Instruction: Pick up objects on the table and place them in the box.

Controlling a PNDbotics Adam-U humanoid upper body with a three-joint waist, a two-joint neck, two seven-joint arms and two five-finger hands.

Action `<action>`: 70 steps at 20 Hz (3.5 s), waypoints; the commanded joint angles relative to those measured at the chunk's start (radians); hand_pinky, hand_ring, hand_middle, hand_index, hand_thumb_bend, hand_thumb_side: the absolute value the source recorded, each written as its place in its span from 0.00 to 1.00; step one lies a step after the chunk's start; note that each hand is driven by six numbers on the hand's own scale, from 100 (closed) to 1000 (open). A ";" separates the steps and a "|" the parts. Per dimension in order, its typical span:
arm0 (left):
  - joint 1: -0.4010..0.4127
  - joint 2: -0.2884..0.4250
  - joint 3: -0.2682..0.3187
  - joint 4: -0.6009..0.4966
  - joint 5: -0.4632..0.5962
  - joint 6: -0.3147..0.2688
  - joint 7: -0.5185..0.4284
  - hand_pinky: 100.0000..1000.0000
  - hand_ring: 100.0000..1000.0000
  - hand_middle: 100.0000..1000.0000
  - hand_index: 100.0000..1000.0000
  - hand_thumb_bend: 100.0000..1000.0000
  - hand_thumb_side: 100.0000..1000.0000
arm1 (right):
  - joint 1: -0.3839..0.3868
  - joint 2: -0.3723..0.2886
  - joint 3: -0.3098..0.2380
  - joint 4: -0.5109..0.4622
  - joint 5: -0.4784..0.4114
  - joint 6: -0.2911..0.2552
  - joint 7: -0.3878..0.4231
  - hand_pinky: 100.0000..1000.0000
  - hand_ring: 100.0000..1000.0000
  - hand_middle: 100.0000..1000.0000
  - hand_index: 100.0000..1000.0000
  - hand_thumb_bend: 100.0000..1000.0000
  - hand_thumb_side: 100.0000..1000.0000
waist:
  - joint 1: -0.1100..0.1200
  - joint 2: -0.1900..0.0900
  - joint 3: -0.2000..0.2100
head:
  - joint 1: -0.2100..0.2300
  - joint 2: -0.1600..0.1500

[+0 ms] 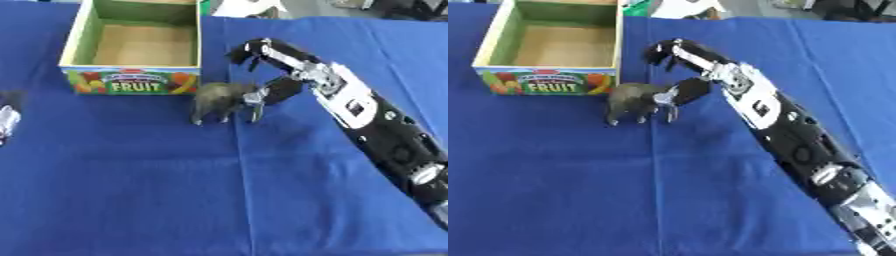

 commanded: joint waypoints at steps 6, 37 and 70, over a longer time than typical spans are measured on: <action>-0.010 0.014 -0.002 -0.009 0.005 -0.001 -0.003 0.41 0.56 0.52 0.65 0.37 0.00 | -0.017 0.012 0.005 0.022 0.041 -0.019 0.019 0.64 0.77 0.71 0.85 0.43 0.37 | 0.007 -0.017 0.002 | -0.003 -0.003; -0.007 0.014 -0.001 -0.009 0.006 0.002 0.000 0.41 0.56 0.52 0.65 0.35 0.00 | -0.034 0.002 -0.008 -0.017 0.257 -0.071 -0.125 0.48 0.40 0.29 0.45 0.00 0.00 | 0.005 -0.021 -0.001 | 0.002 -0.003; -0.140 -0.060 -0.115 -0.027 0.029 0.002 -0.116 0.41 0.56 0.52 0.65 0.35 0.00 | -0.294 0.040 -0.282 0.358 0.541 0.031 -0.323 0.50 0.44 0.31 0.47 0.00 0.00 | -0.021 -0.021 0.266 | -0.248 -0.049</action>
